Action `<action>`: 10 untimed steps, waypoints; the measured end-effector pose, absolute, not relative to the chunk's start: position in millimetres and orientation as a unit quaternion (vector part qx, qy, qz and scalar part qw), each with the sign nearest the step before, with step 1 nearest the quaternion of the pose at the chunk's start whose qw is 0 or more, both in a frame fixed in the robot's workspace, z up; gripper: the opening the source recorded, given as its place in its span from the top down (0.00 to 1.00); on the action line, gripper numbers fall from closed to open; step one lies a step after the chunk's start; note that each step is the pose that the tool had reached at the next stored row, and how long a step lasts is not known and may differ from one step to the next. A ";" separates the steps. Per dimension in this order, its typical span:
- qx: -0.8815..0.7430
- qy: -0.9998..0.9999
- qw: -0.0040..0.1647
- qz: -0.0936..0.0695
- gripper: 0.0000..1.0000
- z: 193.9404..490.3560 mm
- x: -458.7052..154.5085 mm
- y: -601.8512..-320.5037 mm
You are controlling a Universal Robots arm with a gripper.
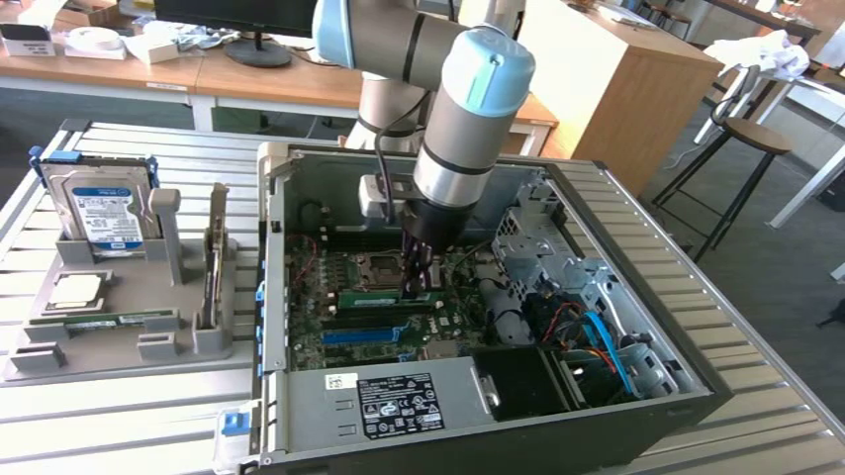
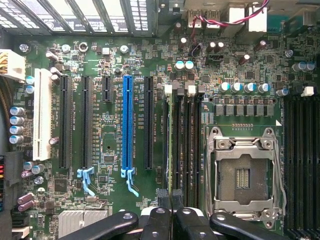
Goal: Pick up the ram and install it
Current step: 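Insert the ram into the slot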
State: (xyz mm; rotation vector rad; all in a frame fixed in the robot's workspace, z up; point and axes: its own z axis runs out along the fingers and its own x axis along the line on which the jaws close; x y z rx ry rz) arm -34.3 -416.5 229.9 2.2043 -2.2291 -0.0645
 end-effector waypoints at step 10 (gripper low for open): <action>0.703 -0.711 0.003 -0.021 0.89 228.7 -34.3 -416.5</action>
